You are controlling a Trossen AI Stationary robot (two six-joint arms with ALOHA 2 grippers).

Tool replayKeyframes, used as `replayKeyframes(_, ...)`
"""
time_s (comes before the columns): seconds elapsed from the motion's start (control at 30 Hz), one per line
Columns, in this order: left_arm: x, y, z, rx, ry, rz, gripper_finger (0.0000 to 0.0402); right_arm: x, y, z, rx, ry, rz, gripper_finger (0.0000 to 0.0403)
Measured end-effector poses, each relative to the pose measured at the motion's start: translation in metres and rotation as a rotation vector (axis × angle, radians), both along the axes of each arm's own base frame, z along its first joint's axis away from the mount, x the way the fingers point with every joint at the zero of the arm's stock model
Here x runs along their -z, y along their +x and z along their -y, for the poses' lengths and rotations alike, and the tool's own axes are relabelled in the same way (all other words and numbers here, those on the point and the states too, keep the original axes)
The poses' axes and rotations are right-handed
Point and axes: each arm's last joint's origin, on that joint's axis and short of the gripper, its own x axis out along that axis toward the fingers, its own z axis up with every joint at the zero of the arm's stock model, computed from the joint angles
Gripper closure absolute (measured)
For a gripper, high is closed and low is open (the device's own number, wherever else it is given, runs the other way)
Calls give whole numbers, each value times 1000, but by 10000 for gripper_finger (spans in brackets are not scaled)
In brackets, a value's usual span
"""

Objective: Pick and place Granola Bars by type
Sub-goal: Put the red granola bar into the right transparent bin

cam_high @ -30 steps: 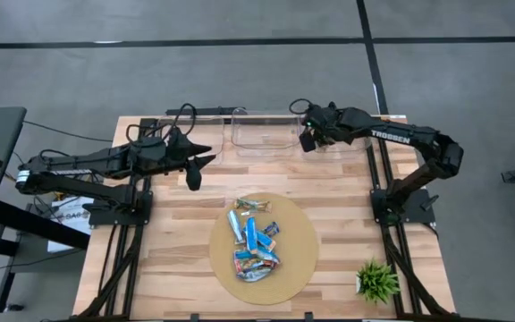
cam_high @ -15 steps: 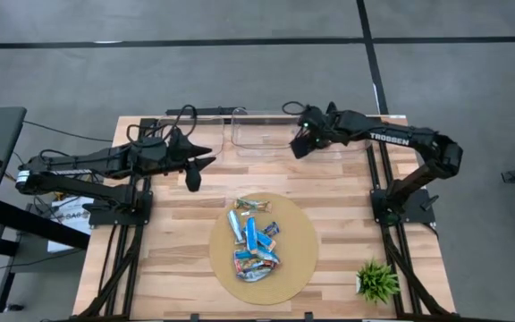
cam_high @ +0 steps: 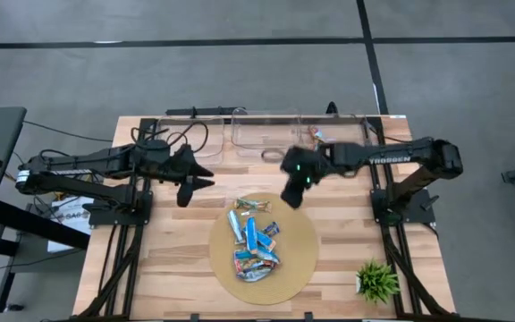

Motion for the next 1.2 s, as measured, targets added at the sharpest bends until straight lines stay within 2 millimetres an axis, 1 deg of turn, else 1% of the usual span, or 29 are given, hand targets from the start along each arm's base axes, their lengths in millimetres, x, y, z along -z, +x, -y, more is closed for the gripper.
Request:
replayKeyframes(0.17, 2, -1, 8, 50, -22, -24, 267, 0, -3, -49, -55, 64, -19, 304)
replayKeyframes(0.27, 3, -1, 12, 70, -23, -39, 267, 0, -8, -75, -55, 86, -33, 304)
replayKeyframes(0.33, 4, -2, 13, 79, -24, -49, 267, 0, -11, -90, -41, 89, -39, 304)
replayKeyframes(0.43, 6, -3, 15, 79, -25, -67, 267, 0, -16, -106, -14, 83, -39, 304)
replayKeyframes(0.5, 7, -4, 15, 70, -34, -85, 267, 4, -16, -115, 0, 78, -45, 304)
replayKeyframes(0.6, 10, -5, 14, 56, -37, -116, 267, 17, -12, -127, -12, 81, -81, 304)
replayKeyframes(0.7, 13, -7, 14, 51, -37, -154, 267, 34, 3, -142, -60, 108, -54, 304)
replayKeyframes(0.8, 15, -8, 15, 65, -45, -179, 267, 52, 17, -153, -77, 119, -26, 304)
replayKeyframes(0.87, 16, -9, 17, 95, -61, -193, 267, 63, 20, -157, -83, 112, -47, 304)
replayKeyframes(0.93, 19, -6, 20, 126, -72, -216, 267, 74, 26, -161, -92, 124, -46, 304)
replayKeyframes(1.0, 24, -1, 24, 157, -81, -249, 267, 82, 27, -162, -107, 117, -75, 303)
replayKeyframes(1.07, 28, 6, 27, 176, -81, -272, 267, 88, 33, -165, -123, 131, -56, 303)
replayKeyframes(1.2, 41, 22, 34, 201, -79, -335, 267, 98, 34, -164, -127, 125, -88, 303)
